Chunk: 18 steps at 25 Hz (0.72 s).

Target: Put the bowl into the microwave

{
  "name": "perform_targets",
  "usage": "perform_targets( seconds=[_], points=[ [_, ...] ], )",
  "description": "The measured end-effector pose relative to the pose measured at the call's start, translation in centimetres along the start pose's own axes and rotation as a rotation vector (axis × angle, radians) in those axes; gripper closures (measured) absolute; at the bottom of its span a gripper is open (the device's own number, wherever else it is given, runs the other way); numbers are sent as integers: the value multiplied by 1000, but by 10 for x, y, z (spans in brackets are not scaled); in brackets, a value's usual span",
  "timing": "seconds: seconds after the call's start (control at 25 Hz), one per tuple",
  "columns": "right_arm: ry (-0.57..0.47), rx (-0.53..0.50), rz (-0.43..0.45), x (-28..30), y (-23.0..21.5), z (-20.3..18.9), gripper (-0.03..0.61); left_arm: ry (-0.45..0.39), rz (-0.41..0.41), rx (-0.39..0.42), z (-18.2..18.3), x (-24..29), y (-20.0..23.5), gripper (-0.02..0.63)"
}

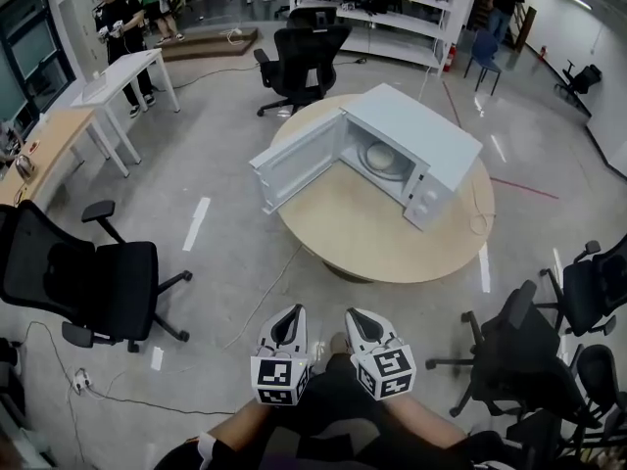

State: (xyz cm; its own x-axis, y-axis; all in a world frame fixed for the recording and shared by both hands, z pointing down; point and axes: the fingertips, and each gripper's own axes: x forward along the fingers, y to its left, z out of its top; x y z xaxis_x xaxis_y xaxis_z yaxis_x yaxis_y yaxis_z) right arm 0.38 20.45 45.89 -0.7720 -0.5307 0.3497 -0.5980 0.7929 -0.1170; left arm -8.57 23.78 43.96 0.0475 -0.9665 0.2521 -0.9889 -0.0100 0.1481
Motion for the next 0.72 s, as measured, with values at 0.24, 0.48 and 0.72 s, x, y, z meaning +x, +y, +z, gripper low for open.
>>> perform_targets(
  seconds=[0.24,0.48,0.72],
  points=[
    [14,-9,29,6,8,-9,561,25,31,-19,-12,-4,8,568],
    [24,2,51,8,9,-15,563,27,28,-19,-15,-1,5,568],
    [14,6,38,1,2,-15,565,23,14,-11,-14,0,-4,568]
  ],
)
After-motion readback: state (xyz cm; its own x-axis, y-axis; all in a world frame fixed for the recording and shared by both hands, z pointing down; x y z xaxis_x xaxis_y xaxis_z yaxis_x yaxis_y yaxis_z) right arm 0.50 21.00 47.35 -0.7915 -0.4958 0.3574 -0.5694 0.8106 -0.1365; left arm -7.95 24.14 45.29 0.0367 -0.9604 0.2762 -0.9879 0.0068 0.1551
